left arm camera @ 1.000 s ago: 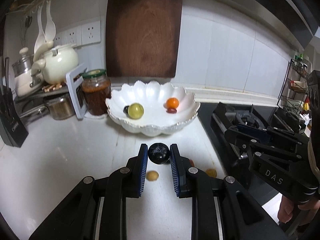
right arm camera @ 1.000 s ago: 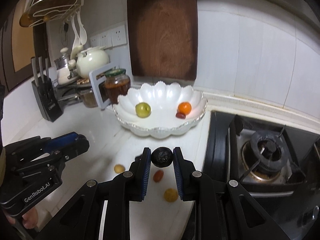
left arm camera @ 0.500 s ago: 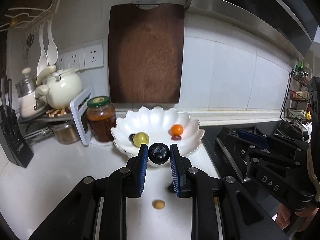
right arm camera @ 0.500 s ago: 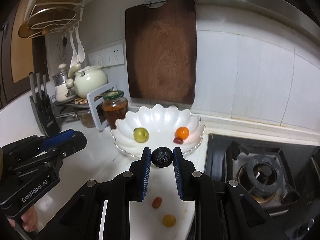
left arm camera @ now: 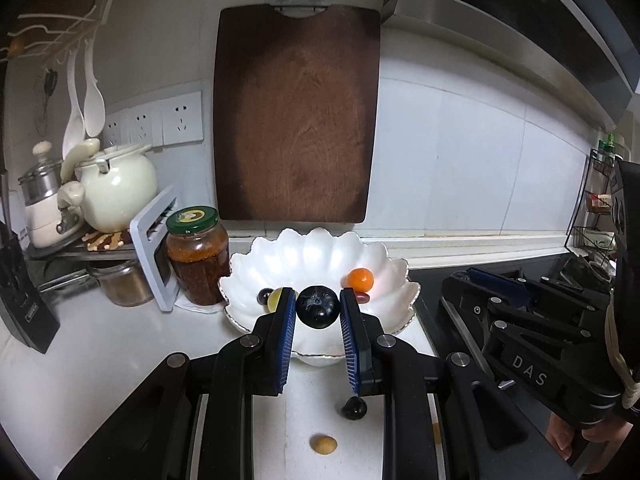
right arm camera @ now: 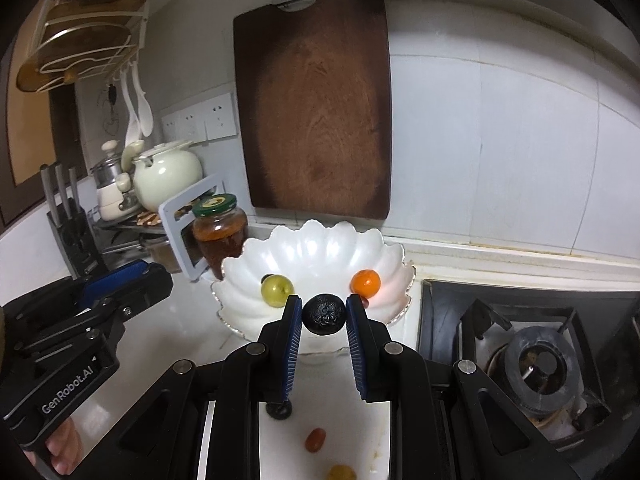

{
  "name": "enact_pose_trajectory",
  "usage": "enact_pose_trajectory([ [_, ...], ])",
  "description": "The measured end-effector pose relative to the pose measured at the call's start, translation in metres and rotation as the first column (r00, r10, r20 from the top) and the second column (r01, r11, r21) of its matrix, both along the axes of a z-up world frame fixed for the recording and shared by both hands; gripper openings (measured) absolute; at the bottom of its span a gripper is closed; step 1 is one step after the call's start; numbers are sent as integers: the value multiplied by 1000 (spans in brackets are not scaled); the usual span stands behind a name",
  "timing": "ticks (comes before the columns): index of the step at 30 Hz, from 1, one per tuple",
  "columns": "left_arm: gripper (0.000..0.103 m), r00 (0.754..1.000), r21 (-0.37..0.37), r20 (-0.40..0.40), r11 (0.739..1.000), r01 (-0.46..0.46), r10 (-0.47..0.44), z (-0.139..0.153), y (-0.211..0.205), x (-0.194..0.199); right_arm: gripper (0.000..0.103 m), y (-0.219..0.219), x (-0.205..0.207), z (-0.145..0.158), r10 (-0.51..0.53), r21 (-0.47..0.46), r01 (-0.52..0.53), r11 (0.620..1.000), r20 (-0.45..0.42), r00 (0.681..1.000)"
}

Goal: Organize fruits
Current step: 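Lift and carry the dark plum and black berry over the white bowl with both tools, then open both tools to drop the plum and berry into the bowl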

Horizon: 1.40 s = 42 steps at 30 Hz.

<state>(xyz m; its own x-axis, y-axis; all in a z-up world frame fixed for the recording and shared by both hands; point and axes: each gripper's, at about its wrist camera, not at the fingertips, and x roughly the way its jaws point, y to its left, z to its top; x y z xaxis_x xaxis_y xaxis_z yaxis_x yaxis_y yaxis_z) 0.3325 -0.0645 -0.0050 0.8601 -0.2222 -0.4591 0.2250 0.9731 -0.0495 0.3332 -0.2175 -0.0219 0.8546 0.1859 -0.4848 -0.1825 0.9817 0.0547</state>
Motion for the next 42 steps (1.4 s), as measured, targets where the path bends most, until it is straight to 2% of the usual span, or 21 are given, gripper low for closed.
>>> enact_pose_trajectory([
  [10, 23, 997, 0, -78, 1000, -11, 11, -8, 6, 49, 24, 6, 37, 0, -17, -41, 16, 999, -32, 999],
  [17, 23, 986, 2, -165, 1000, -10, 10, -19, 4, 88, 24, 10, 71, -10, -12, -52, 7, 999, -101, 995],
  [24, 23, 961, 7, -275, 1000, -8, 10, -40, 2, 122, 24, 9, 100, -25, -13, -37, 6, 999, -191, 981],
  [32, 23, 937, 38, -350, 999, 4, 9, -61, -4, 145, 24, 6, 127, -44, -4, -7, 2, 1000, -287, 958],
  [42, 23, 903, 87, -429, 996, 7, 31, -83, -13, 169, 24, 2, 156, -67, -23, -34, 11, 999, -389, 921],
])
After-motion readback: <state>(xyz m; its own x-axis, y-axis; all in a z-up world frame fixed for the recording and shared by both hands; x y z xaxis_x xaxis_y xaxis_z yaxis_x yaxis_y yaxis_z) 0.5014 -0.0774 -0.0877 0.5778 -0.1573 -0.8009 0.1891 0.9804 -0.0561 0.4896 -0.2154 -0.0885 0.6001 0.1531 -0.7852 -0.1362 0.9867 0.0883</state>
